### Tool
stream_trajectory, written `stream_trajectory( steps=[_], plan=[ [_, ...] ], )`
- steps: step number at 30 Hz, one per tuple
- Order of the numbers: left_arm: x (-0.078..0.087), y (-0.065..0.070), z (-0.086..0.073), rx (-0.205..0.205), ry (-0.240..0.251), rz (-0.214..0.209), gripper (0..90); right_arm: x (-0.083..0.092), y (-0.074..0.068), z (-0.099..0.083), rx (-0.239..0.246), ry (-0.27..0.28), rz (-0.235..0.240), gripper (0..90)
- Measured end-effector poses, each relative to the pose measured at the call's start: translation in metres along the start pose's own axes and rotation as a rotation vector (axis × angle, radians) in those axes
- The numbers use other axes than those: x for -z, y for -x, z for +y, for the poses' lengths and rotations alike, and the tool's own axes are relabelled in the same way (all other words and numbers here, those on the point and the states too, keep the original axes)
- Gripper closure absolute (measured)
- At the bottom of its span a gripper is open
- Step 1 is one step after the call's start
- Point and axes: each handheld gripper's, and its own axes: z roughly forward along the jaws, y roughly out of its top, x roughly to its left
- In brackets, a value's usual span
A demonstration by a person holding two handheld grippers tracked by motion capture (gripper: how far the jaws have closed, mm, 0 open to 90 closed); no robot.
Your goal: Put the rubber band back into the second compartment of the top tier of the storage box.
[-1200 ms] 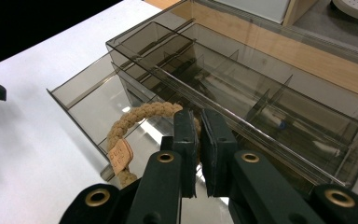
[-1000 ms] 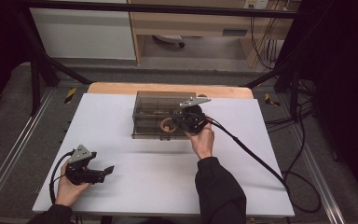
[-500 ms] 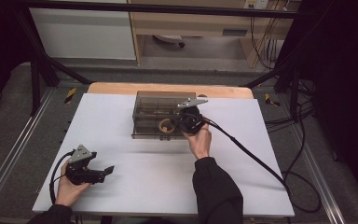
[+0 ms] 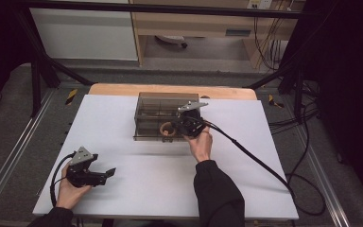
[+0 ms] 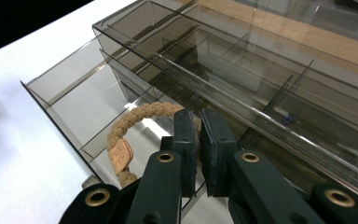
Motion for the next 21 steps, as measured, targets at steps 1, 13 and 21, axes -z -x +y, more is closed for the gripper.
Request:
stream_trajectory(
  steps=[1, 13, 21],
  plan=[
    [0.0, -0.0001, 0.0, 0.0, 0.0, 0.0, 5.3, -0.0006, -0.0001, -0.0005, 0.003, -0.002, 0.0, 85.2],
    [0.0001, 0.0, 0.0, 0.0, 0.001, 0.0, 5.3, -0.0068, -0.0029, -0.0056, 0.011, -0.022, 0.0, 85.1],
    [0.0, 0.0, 0.0, -0.001, 0.0, 0.0, 5.3, -0.0092, -0.0045, -0.008, 0.021, -0.036, -0.001, 84.9]
  ],
)
